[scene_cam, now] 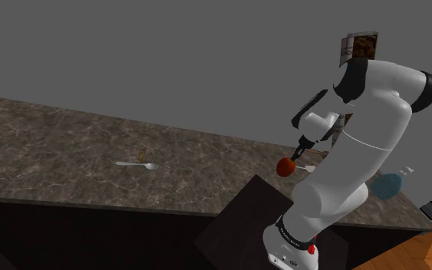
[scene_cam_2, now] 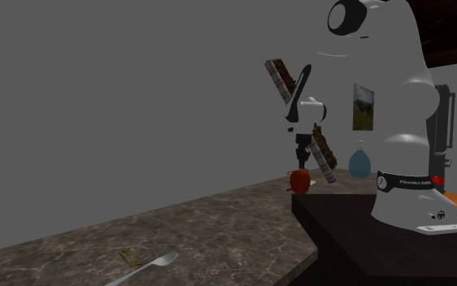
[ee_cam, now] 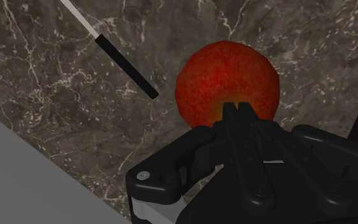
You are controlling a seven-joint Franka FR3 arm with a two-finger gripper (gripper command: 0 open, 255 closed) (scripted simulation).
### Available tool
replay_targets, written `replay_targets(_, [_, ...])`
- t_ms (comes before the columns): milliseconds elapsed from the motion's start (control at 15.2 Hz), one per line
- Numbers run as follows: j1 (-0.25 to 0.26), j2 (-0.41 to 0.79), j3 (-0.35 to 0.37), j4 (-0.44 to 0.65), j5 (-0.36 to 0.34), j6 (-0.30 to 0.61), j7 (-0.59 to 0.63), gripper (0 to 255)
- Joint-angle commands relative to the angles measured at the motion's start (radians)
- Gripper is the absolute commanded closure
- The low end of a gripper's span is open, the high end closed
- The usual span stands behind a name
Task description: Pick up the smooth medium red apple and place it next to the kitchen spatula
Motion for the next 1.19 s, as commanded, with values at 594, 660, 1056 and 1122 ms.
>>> replay_targets(594, [-0.002,0.004,0.003,0.001,0.006,0.002,-0.004,0])
replay_targets(660, [-0.002,0.004,0.003,0.001,0.006,0.002,-0.004,0])
replay_targets(1056, [0.044,-0.16,-0.075,0.003,-0.225,-0.106,0.16,0])
replay_targets(1122, [0.044,-0.16,-0.074,0.003,-0.225,-0.106,0.16,0])
